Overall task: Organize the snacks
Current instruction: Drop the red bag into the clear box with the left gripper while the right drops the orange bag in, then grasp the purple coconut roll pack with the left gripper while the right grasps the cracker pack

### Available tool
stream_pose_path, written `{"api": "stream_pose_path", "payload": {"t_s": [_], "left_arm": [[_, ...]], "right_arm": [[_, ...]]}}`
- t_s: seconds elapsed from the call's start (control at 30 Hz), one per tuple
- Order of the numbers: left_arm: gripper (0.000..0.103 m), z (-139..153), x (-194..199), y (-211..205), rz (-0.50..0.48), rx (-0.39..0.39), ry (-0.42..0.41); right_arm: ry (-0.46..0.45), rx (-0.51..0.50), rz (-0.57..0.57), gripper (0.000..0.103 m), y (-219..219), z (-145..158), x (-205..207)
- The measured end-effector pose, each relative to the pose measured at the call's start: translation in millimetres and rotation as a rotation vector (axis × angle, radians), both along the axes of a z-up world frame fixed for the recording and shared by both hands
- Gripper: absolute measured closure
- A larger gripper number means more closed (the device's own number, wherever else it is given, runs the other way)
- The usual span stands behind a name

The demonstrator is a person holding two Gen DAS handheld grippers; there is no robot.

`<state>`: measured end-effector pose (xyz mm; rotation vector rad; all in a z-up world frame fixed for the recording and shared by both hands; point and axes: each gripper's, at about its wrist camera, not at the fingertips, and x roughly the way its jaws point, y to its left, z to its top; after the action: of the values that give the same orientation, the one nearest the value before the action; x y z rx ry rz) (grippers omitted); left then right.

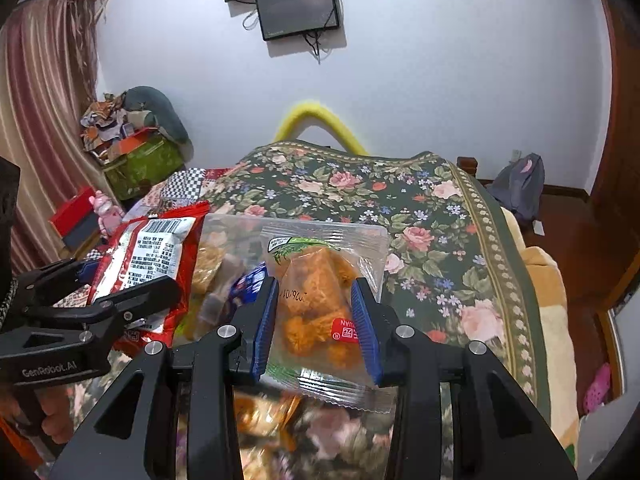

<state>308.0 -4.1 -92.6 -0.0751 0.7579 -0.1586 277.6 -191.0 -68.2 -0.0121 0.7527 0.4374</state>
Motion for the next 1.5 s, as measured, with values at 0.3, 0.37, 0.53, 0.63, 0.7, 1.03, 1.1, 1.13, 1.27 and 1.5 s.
{"api": "stream_pose_path", "payload": {"t_s": [0.3, 0.37, 0.53, 0.63, 0.7, 1.03, 1.1, 1.13, 1.27, 1.5], "left_arm": [[0.034, -21.2, 46.0, -8.9, -0.021, 0.019, 0.043], [0.034, -23.9, 52.0, -12.7, -0.024, 0.04, 0.049], [0.034, -30.2, 60.8, -11.8, -0.026, 0.038, 0.066], [0.033, -30.7, 59.3, -11.7, -0.03, 0.037, 0.081], [0.032, -27.7, 55.2, -10.0, -0.03, 0.033, 0.082], [0.028, 1.3, -7.0, 5.2, -0.033, 0.053, 0.009], [0.025, 3.0, -19.6, 9.3, -0.031, 0.051, 0.006], [0.024, 2.8, -28.0, 12.7, -0.027, 0.047, 0.007], [0.023, -6.0, -48.5, 21.3, -0.02, 0.05, 0.039], [0.023, -38.3, -76.7, 26.9, -0.038, 0.038, 0.122]], "right_arm": [[0.024, -0.038, 0.025, 0.068, 13.0, -15.7, 29.3], [0.034, -0.057, 0.026, 0.068, 14.4, -20.7, 33.8], [0.051, -0.057, 0.036, 0.069, 12.7, -23.0, 39.3], [0.043, -0.061, 0.034, 0.069, 12.7, -17.9, 37.3], [0.04, -0.058, 0.04, 0.068, 12.8, -13.4, 33.9], [0.0, -0.035, 0.079, 0.06, 1.8, 11.1, -14.4], [0.0, -0.029, 0.091, 0.058, 0.1, 12.1, -27.9], [0.002, -0.027, 0.095, 0.056, -0.5, 10.9, -32.1], [0.024, -0.022, 0.109, 0.052, -3.0, 1.7, -52.4], [0.111, -0.013, 0.123, 0.052, -7.6, -27.2, -77.4]]}}
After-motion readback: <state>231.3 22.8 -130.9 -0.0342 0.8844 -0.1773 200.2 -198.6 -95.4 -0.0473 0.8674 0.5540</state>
